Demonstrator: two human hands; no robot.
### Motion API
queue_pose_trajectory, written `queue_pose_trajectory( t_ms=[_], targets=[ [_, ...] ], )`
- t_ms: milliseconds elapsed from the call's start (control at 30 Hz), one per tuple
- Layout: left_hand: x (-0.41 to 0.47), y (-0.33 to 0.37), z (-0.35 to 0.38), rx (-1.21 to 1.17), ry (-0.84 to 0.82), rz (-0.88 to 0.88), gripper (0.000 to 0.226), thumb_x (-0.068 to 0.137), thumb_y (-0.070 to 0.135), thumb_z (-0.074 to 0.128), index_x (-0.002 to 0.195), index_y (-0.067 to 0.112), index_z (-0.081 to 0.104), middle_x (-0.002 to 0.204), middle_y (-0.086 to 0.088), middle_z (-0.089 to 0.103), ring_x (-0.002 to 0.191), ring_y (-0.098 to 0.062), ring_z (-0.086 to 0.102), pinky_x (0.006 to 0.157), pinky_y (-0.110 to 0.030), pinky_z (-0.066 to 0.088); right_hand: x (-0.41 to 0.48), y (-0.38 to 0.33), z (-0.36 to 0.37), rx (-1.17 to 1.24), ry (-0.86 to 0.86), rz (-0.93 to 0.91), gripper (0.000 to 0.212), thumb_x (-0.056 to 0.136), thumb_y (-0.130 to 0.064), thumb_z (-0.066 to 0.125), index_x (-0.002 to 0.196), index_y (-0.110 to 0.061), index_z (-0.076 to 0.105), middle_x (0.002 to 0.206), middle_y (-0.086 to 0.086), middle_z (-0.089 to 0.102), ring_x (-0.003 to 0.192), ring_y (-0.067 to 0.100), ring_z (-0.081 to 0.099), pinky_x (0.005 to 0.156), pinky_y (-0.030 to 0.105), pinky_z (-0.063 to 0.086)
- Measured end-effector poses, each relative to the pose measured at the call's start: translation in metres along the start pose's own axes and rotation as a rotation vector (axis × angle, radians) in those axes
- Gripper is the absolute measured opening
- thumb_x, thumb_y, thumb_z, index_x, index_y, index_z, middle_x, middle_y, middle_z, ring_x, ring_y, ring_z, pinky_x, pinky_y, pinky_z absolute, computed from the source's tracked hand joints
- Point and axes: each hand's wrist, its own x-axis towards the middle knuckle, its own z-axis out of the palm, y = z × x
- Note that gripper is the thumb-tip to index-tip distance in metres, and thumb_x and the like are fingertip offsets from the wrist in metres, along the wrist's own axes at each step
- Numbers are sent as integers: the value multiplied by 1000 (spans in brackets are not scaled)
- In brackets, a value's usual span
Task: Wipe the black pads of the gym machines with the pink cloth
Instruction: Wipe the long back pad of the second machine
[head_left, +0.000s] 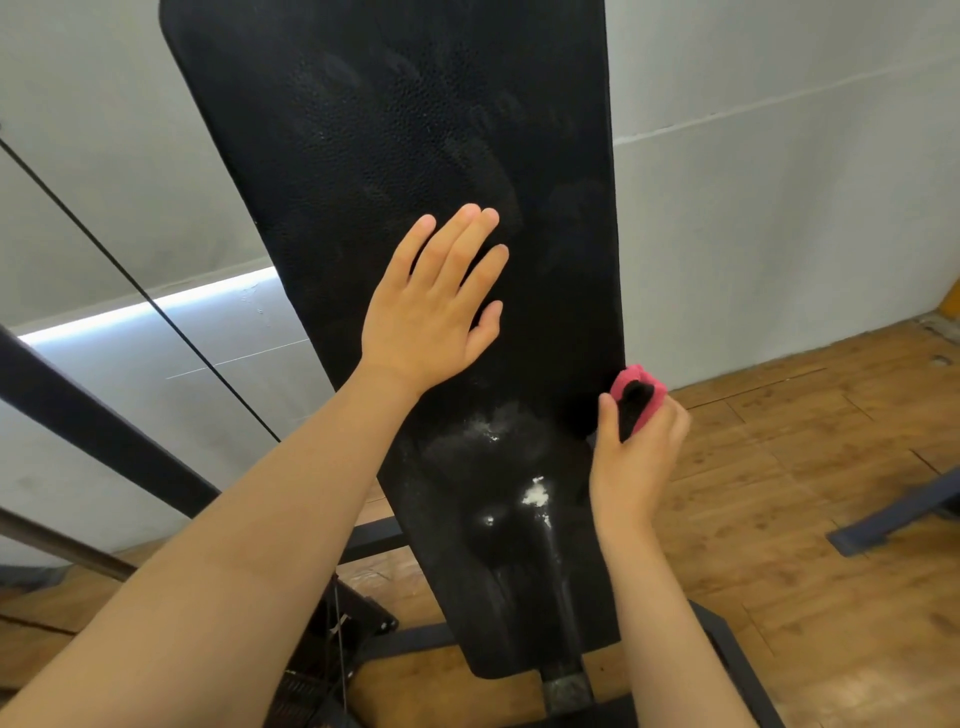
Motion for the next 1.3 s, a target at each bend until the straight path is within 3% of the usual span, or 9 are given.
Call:
queue_pose_trajectory(
  t_ms=[100, 300, 467, 600, 867, 967, 1033, 1133, 1300],
  targets=[
    [0, 0, 0, 1, 3, 2, 47, 93, 36, 47, 133, 10, 44, 147, -15, 42, 138, -27, 27, 114, -42, 20, 6, 1, -8, 128, 1, 93, 24, 95, -24, 58, 115, -12, 56, 106, -2, 51, 81, -4, 49, 65, -1, 38],
    [0, 0, 0, -16, 11, -1, 46, 94, 36, 46, 132, 10, 44, 146, -15, 43, 138, -26, 28, 114, -43, 22, -5, -7, -1, 358, 71, 134, 19, 92, -22, 61, 109, -28, 54, 98, -12, 59, 91, -9, 54, 74, 8, 41],
    [-1, 0, 1, -24, 24, 0, 45, 94, 36, 45, 131, 11, 45, 147, -12, 34, 138, -26, 29, 114, -43, 22, -13, -14, 2, 406, 92, 153, 20, 92, -20, 62, 107, -29, 54, 92, -20, 56, 87, -16, 52, 74, 7, 41],
    [-1, 1, 2, -33, 42, -4, 44, 93, 33, 48, 130, 10, 46, 146, -14, 40, 138, -26, 30, 114, -43, 23, -38, -25, 14, 385, -21, 98, 26, 90, -19, 64, 105, -38, 55, 101, -17, 62, 98, -4, 57, 85, 13, 46],
    [-1, 1, 0, -42, 43, -4, 43, 92, 32, 50, 128, 9, 49, 144, -16, 46, 137, -26, 30, 114, -43, 22, -59, -22, 16, 311, -336, -2, 33, 86, -19, 69, 99, -47, 57, 107, -18, 55, 99, -15, 50, 77, -1, 38],
    [0, 1, 1, -45, 40, -11, 43, 91, 32, 50, 128, 9, 49, 144, -16, 46, 137, -26, 30, 114, -43, 23, -33, -21, -5, 402, -158, 25, 31, 87, -16, 66, 101, -43, 61, 109, -11, 60, 100, -7, 53, 80, 5, 40],
    [0, 1, 0, -46, 37, -13, 43, 91, 32, 50, 128, 9, 49, 144, -15, 46, 137, -26, 30, 114, -43, 23, -17, -24, -10, 437, -47, 18, 32, 89, -15, 63, 101, -45, 60, 107, -17, 61, 102, -5, 53, 82, 10, 40],
    [0, 1, 0, -49, 41, -13, 44, 91, 32, 50, 128, 10, 49, 144, -15, 46, 137, -26, 30, 114, -43, 23, -18, -33, 4, 366, -72, -67, 34, 90, -14, 62, 109, -42, 60, 109, -24, 59, 105, -8, 52, 84, 6, 39],
    [0, 0, 1, -35, 27, -6, 44, 92, 34, 49, 129, 10, 47, 145, -15, 44, 137, -26, 29, 114, -42, 21, -48, -29, 33, 233, -61, -198, 33, 88, -9, 64, 119, -20, 63, 111, -14, 60, 102, -1, 55, 85, 8, 41]
  ],
)
